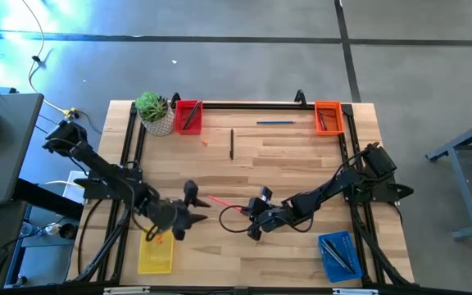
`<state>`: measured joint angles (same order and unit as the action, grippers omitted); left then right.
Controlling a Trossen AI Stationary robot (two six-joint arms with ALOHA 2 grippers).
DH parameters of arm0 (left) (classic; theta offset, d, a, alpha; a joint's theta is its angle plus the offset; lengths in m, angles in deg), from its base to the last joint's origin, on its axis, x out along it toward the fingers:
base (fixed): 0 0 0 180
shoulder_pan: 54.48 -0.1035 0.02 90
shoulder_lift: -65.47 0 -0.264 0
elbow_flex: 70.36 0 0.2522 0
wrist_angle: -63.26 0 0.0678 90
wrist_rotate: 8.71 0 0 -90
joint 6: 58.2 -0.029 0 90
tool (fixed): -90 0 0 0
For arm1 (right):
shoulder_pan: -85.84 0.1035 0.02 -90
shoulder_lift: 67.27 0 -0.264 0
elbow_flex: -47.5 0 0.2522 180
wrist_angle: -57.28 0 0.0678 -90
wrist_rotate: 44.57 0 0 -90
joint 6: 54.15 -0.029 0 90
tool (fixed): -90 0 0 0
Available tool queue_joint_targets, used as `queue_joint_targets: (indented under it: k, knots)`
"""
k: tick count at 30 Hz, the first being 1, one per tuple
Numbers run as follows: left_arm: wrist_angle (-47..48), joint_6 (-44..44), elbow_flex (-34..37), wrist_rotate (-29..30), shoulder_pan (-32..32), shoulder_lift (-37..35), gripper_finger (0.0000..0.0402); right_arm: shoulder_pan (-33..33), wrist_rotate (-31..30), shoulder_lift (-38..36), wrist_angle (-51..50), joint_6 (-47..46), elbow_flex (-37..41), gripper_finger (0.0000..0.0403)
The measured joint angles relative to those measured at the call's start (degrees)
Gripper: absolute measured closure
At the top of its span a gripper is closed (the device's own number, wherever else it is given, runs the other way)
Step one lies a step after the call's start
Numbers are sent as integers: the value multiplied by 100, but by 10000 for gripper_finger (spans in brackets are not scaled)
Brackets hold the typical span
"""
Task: Sort crayons/erasers/pens/pencils in bins
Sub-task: Put the pink pencil into the red bin
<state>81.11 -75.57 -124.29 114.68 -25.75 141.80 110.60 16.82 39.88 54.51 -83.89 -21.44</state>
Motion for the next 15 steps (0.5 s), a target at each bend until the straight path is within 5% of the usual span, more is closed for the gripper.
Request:
queue_joint_targets:
  k: [15]
  knots:
    - [1322, -365, -1490, 1390, -254, 2157, 220, 66, 162, -2, 52, 23, -4, 392]
